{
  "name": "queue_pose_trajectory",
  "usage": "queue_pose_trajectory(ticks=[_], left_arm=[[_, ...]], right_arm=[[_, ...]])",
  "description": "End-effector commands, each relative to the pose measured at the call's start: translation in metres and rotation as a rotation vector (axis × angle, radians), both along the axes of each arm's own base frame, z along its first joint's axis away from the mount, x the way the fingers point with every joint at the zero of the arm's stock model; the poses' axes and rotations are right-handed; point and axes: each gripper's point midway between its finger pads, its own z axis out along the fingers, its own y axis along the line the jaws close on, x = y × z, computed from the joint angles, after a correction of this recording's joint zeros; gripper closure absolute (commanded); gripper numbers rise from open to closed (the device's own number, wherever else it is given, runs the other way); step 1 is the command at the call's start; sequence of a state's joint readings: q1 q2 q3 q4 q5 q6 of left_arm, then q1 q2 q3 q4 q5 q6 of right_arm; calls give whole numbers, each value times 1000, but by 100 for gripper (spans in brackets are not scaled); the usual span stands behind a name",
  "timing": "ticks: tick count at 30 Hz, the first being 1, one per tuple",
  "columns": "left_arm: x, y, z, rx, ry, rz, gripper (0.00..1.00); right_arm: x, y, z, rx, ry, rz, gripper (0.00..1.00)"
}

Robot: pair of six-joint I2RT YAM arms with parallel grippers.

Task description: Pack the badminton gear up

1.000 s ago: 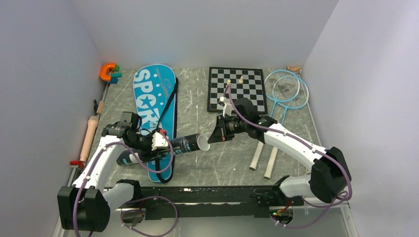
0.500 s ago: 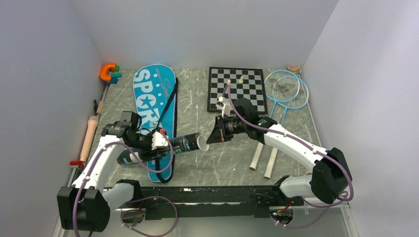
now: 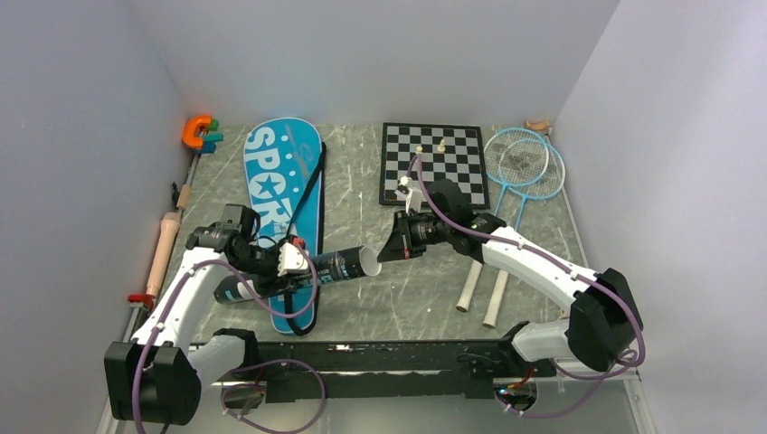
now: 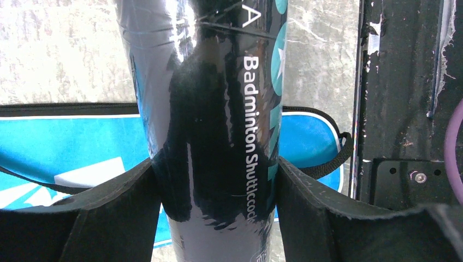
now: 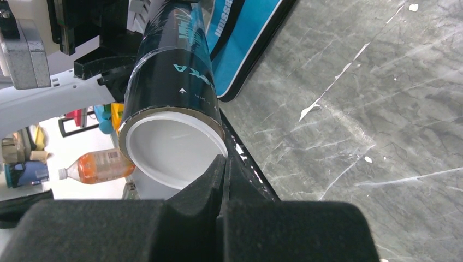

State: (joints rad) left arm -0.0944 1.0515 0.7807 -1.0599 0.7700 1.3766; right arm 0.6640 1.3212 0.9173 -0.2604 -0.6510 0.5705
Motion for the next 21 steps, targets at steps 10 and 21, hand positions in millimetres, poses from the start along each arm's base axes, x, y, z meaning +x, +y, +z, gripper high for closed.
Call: queue_pose_trajectory(ticks=[10,21], left_arm=[[2,-9,14,-46,-43,-38,100],[2,-9,15,-45,-43,-40,100]], right_arm=[[9,19,32,91,-65,12,100],[-2,4,21,63,-58,-3,100]])
